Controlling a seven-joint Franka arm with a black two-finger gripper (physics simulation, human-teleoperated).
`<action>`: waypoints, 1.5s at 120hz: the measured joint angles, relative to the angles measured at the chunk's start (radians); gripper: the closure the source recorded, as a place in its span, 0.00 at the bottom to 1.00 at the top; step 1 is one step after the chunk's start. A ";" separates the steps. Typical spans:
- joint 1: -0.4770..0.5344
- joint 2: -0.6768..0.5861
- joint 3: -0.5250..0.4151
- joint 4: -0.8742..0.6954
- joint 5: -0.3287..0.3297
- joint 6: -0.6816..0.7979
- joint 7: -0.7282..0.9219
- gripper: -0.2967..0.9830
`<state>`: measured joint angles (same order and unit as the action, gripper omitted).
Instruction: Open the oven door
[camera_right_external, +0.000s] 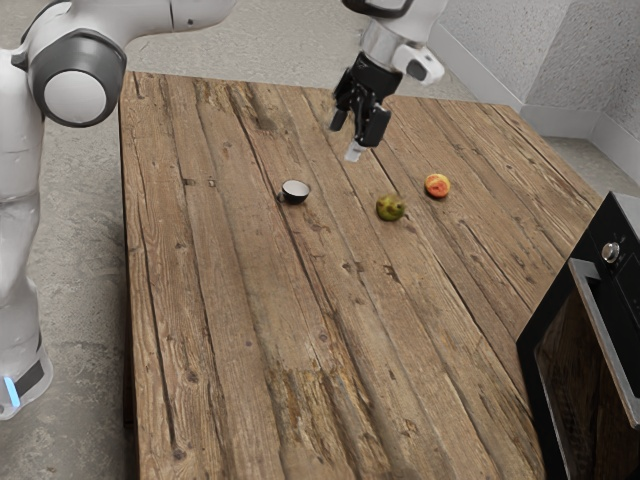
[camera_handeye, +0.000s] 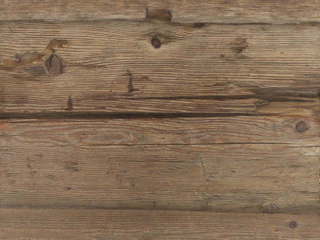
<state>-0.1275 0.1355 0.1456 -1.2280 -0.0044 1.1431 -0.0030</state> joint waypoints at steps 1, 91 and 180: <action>0.000 0.000 0.000 0.000 0.000 0.007 0.000 0.23; -0.042 -0.029 -0.397 0.124 0.129 0.403 0.477 0.23; -0.215 0.235 -0.461 0.176 0.256 0.876 1.055 0.23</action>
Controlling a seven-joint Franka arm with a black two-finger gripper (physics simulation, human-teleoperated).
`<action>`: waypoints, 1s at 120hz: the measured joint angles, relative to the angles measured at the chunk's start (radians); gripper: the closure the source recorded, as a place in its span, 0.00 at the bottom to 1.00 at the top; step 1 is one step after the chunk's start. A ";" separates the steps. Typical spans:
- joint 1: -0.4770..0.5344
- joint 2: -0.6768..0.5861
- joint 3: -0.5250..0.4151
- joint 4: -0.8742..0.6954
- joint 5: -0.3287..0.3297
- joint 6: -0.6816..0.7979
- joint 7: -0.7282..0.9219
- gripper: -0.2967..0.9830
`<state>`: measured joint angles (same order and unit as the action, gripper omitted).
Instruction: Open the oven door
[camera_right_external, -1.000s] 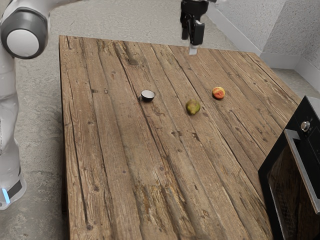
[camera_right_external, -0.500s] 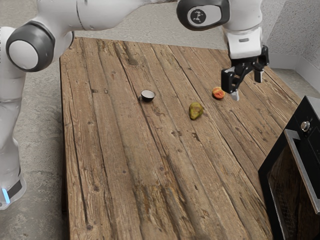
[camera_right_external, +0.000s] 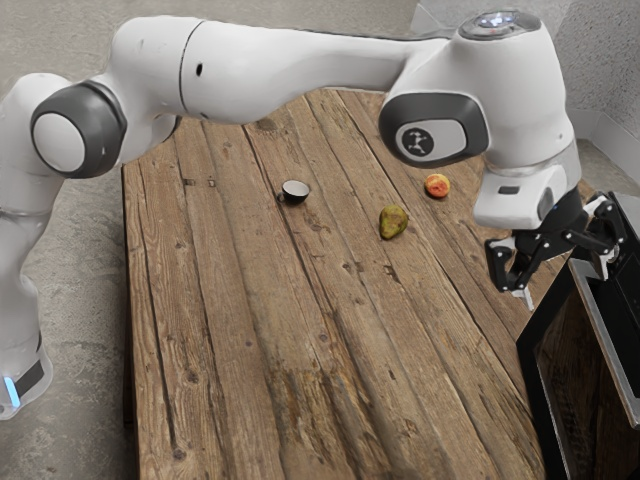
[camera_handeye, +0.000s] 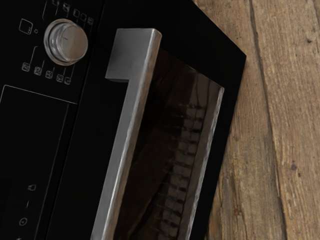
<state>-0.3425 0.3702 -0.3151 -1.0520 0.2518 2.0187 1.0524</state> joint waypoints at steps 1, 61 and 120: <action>-0.002 0.005 0.000 0.004 0.000 0.002 0.003 0.23; -0.044 0.161 0.028 0.088 0.003 0.111 0.116 0.23; -0.032 0.186 0.084 0.083 -0.007 0.127 0.128 0.23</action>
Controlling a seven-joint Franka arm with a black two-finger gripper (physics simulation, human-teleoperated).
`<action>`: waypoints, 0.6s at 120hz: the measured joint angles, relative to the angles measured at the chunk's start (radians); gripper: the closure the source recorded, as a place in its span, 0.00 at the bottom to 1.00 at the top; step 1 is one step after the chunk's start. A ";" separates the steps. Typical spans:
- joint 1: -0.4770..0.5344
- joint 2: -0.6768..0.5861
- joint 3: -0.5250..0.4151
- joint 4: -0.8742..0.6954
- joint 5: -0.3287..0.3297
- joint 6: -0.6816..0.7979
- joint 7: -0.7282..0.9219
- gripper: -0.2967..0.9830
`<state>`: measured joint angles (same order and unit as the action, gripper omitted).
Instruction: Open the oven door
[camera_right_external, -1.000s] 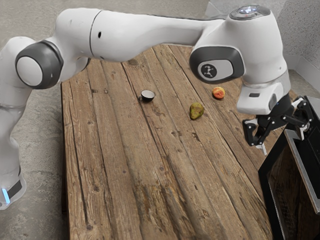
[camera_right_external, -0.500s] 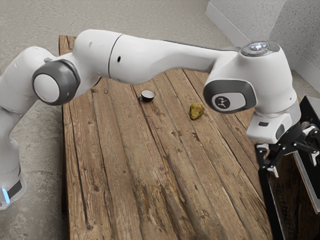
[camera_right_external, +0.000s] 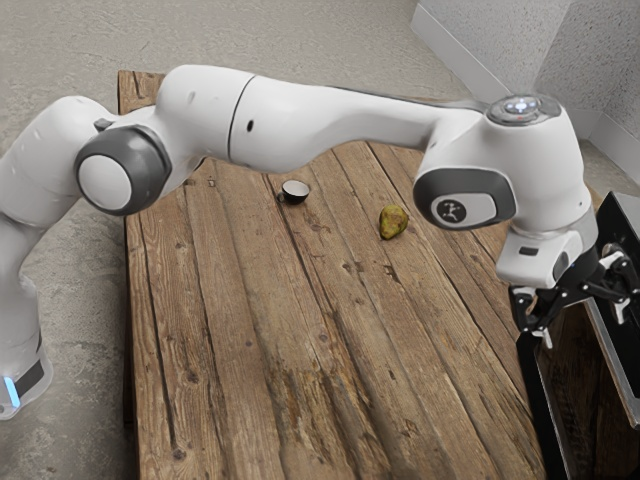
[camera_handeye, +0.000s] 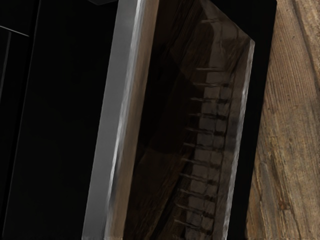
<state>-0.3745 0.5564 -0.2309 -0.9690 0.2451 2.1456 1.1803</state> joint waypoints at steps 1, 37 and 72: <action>0.000 0.000 0.002 0.000 0.000 0.000 0.000 0.23; 0.000 0.016 0.033 -0.002 -0.025 0.001 0.000 0.23; 0.000 0.017 0.041 -0.008 -0.052 -0.003 -0.001 0.23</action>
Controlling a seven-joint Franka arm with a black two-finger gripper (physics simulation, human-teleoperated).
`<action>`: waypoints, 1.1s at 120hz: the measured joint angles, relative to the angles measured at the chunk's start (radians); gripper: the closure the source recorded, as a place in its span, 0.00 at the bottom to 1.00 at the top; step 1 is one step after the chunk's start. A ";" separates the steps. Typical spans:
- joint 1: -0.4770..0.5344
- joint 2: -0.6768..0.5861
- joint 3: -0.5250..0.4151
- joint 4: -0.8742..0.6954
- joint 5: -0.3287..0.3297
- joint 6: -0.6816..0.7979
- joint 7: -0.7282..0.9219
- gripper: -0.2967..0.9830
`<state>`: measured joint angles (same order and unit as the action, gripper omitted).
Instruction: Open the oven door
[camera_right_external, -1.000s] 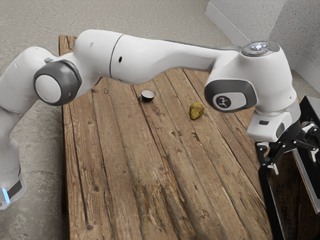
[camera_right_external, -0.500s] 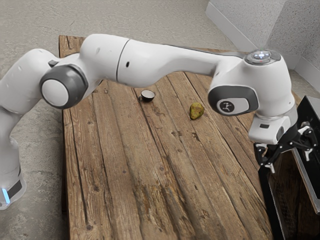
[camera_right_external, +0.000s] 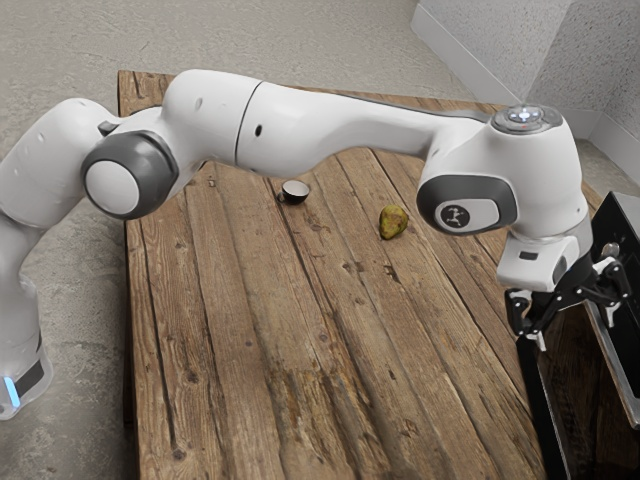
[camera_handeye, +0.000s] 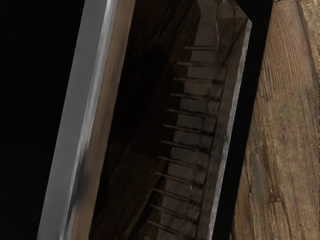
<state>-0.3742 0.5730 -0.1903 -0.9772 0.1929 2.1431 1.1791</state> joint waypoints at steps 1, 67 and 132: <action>0.000 0.000 0.000 0.000 -0.001 0.000 0.000 0.23; -0.010 -0.137 0.001 -0.208 0.001 -0.011 -0.034 0.23; -0.015 -0.326 -0.125 -0.506 0.140 0.031 -0.128 0.25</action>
<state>-0.3897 0.2474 -0.3148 -1.4834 0.3331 2.1736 1.0514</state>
